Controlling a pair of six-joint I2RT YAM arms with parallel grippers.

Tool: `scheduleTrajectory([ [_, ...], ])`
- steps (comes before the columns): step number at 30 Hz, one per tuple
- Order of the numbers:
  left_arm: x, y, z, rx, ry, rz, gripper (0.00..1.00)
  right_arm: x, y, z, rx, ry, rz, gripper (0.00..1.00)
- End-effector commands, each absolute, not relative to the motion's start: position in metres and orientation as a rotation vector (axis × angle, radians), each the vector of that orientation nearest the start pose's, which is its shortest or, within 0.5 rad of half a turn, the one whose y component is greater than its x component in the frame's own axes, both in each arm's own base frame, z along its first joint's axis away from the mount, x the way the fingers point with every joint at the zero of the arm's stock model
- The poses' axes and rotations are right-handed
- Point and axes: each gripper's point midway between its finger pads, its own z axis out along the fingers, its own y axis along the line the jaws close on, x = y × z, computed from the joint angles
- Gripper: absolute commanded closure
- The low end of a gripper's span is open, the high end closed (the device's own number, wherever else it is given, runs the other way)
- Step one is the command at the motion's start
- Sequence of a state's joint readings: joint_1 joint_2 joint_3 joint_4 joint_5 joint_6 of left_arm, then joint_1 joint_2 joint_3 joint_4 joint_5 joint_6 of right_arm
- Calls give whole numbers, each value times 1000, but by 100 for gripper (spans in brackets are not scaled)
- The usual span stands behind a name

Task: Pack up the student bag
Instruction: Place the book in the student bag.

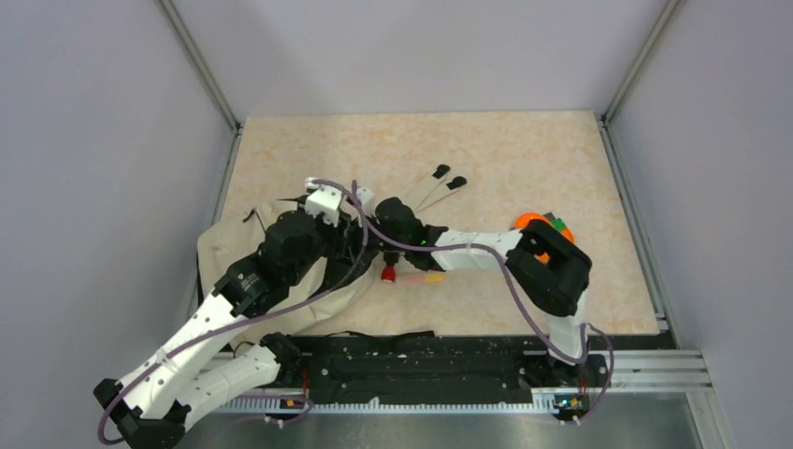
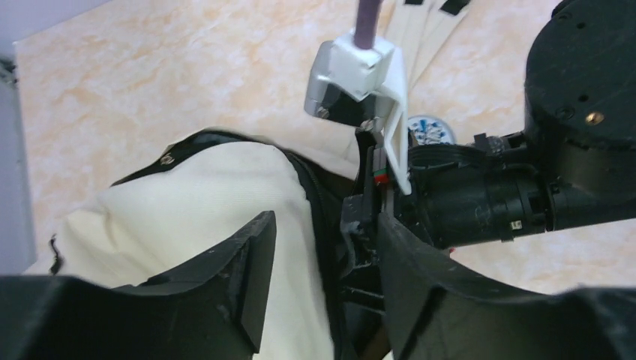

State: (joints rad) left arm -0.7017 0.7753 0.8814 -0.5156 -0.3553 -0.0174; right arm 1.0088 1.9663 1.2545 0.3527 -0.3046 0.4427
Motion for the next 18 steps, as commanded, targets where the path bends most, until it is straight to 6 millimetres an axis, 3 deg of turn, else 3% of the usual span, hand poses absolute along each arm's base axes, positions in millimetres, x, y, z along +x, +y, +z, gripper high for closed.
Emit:
scheduleTrajectory([
  [1, 248, -134, 274, 396, 1866, -177, 38, 272, 465, 189, -728, 1811, 1077, 45],
  [6, 245, -144, 284, 378, 1852, -265, 19, 291, 426, 194, -690, 1832, 906, 38],
  [9, 251, -137, 281, 288, 1882, -242, 14, 302, 412, 190, -661, 1851, 880, 36],
  [13, 266, -106, 255, 81, 1999, -135, 13, 310, 410, 179, -673, 1892, 868, 35],
  [18, 275, -58, 214, -182, 2104, -9, 13, 305, 422, 183, -715, 1883, 935, 33],
])
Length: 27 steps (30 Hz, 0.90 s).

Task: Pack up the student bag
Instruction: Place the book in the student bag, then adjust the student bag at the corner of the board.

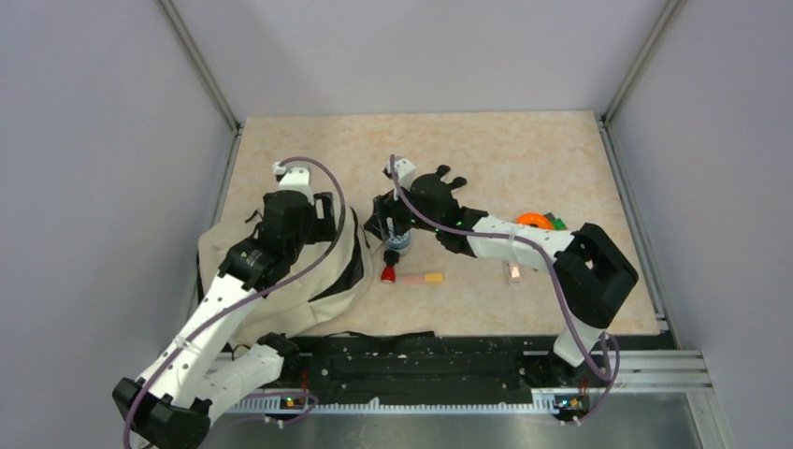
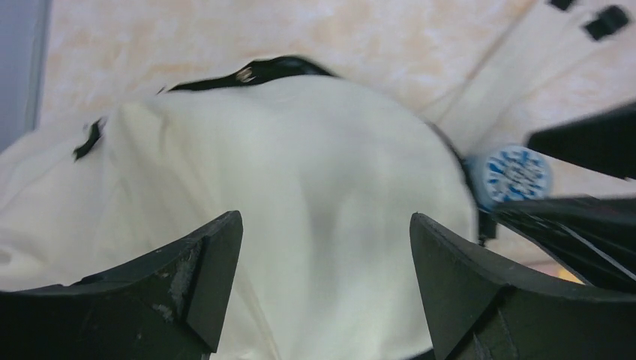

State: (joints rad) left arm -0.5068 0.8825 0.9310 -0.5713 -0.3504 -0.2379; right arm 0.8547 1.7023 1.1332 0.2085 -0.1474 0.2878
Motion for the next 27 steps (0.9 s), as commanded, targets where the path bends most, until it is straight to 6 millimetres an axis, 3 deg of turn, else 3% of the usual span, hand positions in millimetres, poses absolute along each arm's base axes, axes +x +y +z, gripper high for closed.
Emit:
scheduleTrajectory([
  [1, 274, -45, 210, -233, 2106, 53, 13, 306, 423, 184, -716, 1881, 942, 32],
  [4, 266, -18, 203, -355, 2091, 201, 14, 306, 430, 183, -725, 1884, 964, 32],
  [12, 250, 8, 186, -457, 2093, 365, 13, 302, 465, 168, -759, 1925, 1135, 33],
  [19, 248, 8, 167, -511, 2144, 398, 16, 307, 486, 150, -770, 1967, 1164, 37],
  [21, 252, 7, 161, -512, 2144, 396, 20, 308, 489, 145, -772, 1985, 1161, 53],
  [23, 259, 2, 155, -508, 2151, 353, 34, 314, 486, 138, -729, 2030, 1119, 88],
  [24, 263, -2, 151, -506, 2166, 313, 42, 317, 482, 137, -700, 2046, 1097, 98],
  [27, 274, -17, 146, -499, 2195, 204, 62, 322, 466, 145, -623, 2037, 1083, 100],
])
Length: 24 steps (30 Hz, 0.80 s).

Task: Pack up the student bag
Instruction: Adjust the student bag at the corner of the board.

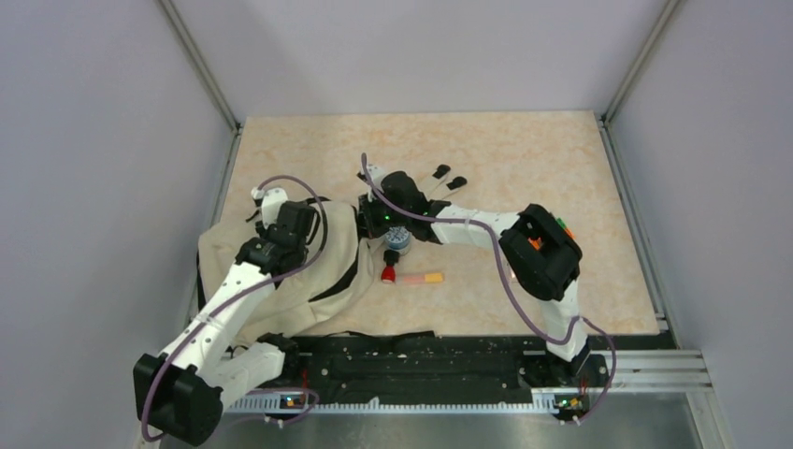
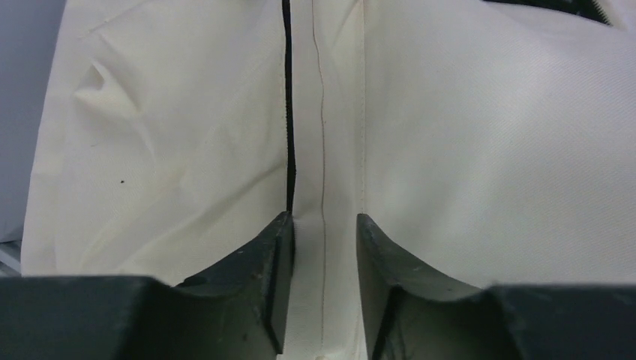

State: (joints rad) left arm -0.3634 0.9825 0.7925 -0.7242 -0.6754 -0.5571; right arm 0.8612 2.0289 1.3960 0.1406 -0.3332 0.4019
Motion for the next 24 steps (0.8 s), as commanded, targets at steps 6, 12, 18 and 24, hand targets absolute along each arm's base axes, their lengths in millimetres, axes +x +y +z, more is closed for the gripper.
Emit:
scheduleTrajectory([
  [6, 288, -23, 141, -454, 2200, 204, 91, 324, 431, 156, -572, 2031, 980, 100],
  [12, 317, -47, 144, -320, 2186, 102, 98, 319, 401, 167, -549, 2027, 870, 100],
  [18, 350, -74, 148, -183, 2208, 27, 100, 307, 370, 177, -530, 2021, 793, 100],
  [24, 381, -95, 177, -92, 2146, -45, 100, 288, 360, 183, -536, 2027, 820, 100],
])
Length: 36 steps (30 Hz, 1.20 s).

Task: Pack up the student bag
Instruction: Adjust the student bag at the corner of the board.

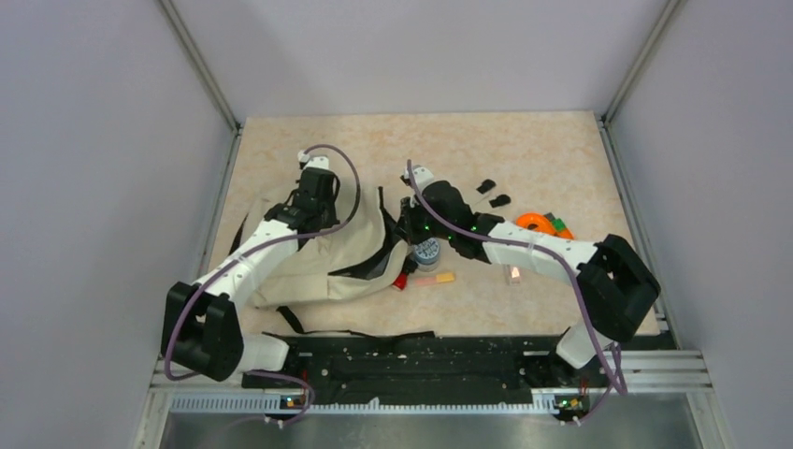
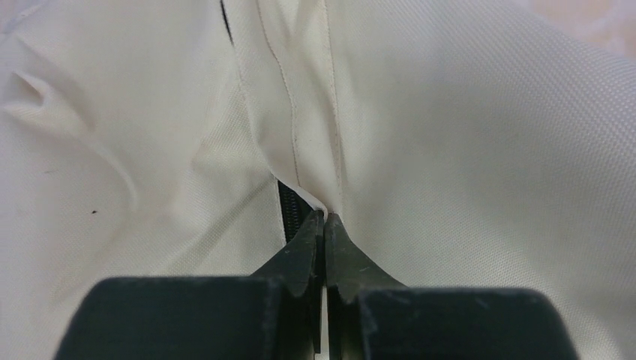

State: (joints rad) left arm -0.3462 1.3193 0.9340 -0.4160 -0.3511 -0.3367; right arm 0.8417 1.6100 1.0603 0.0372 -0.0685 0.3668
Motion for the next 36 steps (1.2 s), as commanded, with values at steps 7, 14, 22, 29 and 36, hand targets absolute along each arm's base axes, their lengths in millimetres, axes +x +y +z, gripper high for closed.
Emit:
scheduleTrajectory([
  [7, 381, -89, 216, -45, 2065, -2, 79, 247, 402, 182, -646, 2004, 896, 100],
  [14, 340, -105, 255, -24, 1988, -181, 32, 216, 444, 182, -730, 1984, 1045, 100],
  [22, 295, -176, 244, 215, 2021, -300, 20, 227, 411, 198, -736, 1926, 876, 43],
  [29, 301, -199, 238, 196, 2034, -371, 13, 238, 344, 240, -643, 1814, 719, 24],
  [36, 309, -218, 225, 204, 2067, -391, 6, 268, 280, 236, -483, 1862, 622, 19],
])
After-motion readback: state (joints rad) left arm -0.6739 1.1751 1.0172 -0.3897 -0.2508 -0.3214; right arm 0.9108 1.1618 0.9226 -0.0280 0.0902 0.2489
